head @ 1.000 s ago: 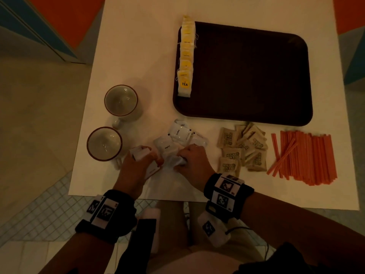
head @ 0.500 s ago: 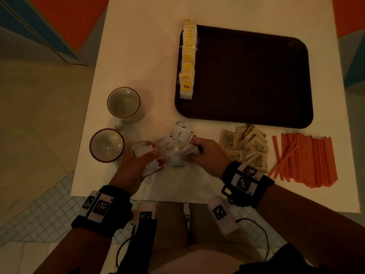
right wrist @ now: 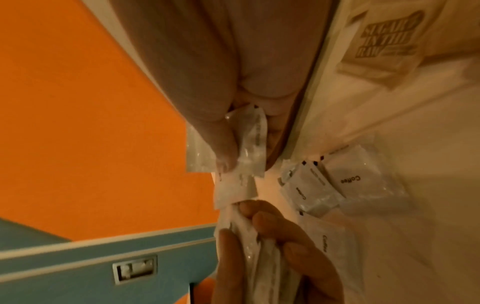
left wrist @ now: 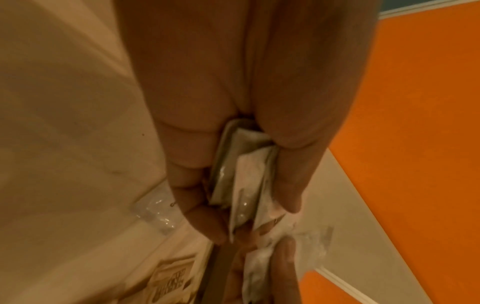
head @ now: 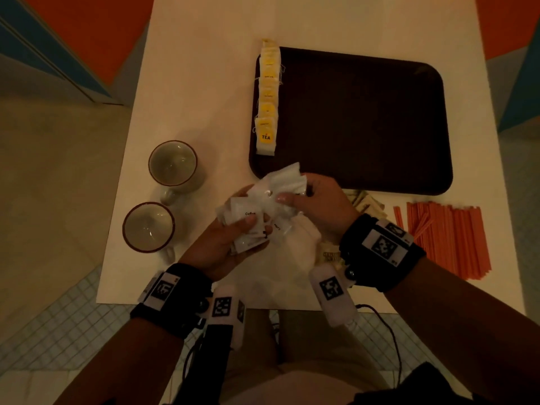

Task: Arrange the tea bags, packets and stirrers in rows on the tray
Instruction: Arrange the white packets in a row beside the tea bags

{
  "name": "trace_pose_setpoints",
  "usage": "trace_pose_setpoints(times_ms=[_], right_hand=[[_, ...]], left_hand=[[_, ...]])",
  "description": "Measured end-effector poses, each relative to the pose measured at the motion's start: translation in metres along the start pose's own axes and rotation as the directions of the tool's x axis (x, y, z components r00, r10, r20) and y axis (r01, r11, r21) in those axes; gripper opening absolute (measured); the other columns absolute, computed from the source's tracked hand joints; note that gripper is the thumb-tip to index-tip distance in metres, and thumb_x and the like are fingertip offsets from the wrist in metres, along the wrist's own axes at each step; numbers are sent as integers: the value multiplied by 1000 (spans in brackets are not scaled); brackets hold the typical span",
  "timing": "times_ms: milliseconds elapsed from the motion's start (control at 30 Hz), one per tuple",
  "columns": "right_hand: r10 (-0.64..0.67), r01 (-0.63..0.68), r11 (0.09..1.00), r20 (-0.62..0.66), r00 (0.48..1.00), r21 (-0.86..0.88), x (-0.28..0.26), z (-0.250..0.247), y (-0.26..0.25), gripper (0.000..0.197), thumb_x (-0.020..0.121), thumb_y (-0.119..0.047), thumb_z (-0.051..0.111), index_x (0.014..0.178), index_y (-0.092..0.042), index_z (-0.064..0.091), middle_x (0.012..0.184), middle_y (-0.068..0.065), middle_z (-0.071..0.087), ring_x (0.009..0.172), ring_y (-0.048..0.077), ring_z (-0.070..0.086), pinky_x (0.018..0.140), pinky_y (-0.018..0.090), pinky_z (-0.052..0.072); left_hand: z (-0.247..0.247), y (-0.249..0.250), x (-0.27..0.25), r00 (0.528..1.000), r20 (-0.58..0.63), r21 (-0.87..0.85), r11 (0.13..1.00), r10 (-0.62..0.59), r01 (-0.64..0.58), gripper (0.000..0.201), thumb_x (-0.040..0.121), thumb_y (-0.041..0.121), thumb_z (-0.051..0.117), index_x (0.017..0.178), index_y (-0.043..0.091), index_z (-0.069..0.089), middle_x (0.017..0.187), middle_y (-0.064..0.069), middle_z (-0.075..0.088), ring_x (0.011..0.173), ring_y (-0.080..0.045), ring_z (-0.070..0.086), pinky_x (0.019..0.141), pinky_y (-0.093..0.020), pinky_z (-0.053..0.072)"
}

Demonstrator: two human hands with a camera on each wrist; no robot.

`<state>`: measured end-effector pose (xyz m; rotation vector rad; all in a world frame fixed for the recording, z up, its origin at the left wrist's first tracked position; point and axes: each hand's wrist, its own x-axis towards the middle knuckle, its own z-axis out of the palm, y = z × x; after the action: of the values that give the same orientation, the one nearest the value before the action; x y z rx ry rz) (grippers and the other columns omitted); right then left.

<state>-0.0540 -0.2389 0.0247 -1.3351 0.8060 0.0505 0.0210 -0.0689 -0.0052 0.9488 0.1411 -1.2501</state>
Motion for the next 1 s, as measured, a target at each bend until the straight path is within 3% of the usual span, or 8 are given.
trace_pose_setpoints(times_ms=[167, 333, 433, 533, 633, 733, 867, 1000], right_hand=[[105, -98, 973, -24, 994, 208, -8, -8, 0, 31, 83, -7, 63, 114, -6, 62, 108, 11, 69, 96, 23, 68, 82, 37, 57], [155, -146, 953, -15, 988, 266, -11, -1, 7, 32, 83, -3, 61, 116, -1, 60, 114, 18, 65, 105, 30, 64, 90, 44, 53], [169, -158, 954, -24, 985, 254, -8, 3, 9, 31, 83, -3, 62, 113, 0, 61, 114, 19, 65, 105, 32, 63, 91, 45, 52], [152, -141, 965, -32, 988, 219, -2, 8, 10, 28, 83, -3, 63, 111, -2, 62, 112, 19, 66, 101, 30, 65, 87, 42, 55], [105, -93, 980, -62, 992, 174, 2, 15, 8, 25, 89, -11, 58, 113, -4, 62, 112, 19, 66, 103, 32, 64, 92, 50, 51], [101, -96, 973, -15, 995, 210, 5, 17, 2, 26, 96, -13, 43, 118, -7, 56, 115, 17, 63, 107, 31, 60, 91, 42, 52], [83, -99, 980, 95, 992, 175, 6, 7, -5, 24, 95, -4, 40, 113, -12, 53, 104, 6, 62, 96, 20, 61, 76, 26, 56], [61, -61, 998, 12, 998, -15, 9, -1, -6, 26, 89, -4, 55, 114, -7, 53, 112, 13, 63, 101, 24, 62, 81, 35, 57]], left_hand=[[7, 5, 10, 998, 2, -53, 996, 68, -68, 44, 84, 7, 49, 117, 33, 58, 115, -4, 67, 104, -25, 65, 75, -38, 56], [16, 4, 28, 982, -141, -42, 990, 125, -132, 42, 93, 5, 44, 126, 29, 49, 119, -9, 64, 105, -28, 65, 74, -39, 57], [21, 4, 35, 978, -154, -8, 990, 139, -141, 33, 94, 26, 48, 126, 28, 48, 119, -10, 63, 104, -27, 65, 73, -38, 57], [26, 3, 40, 985, -117, 21, 992, 124, -123, 68, 79, 56, 51, 136, 20, 40, 127, -16, 58, 112, -31, 60, 79, -39, 56], [33, 1, 44, 977, -119, 46, 984, 178, -174, 53, 85, 33, 56, 134, 18, 43, 122, -14, 61, 109, -30, 62, 81, -39, 56], [33, 3, 49, 965, -116, 9, 972, 234, -234, 39, 93, 12, 50, 131, 13, 43, 122, -18, 58, 106, -30, 61, 83, -39, 56], [27, 8, 52, 963, -122, 2, 971, 239, -241, 47, 91, 15, 50, 136, 10, 37, 127, -23, 54, 109, -34, 58, 85, -43, 53], [29, 12, 51, 978, -74, 33, 981, 195, -193, 28, 91, 22, 51, 119, 15, 47, 114, -14, 61, 102, -28, 62, 80, -41, 55]])
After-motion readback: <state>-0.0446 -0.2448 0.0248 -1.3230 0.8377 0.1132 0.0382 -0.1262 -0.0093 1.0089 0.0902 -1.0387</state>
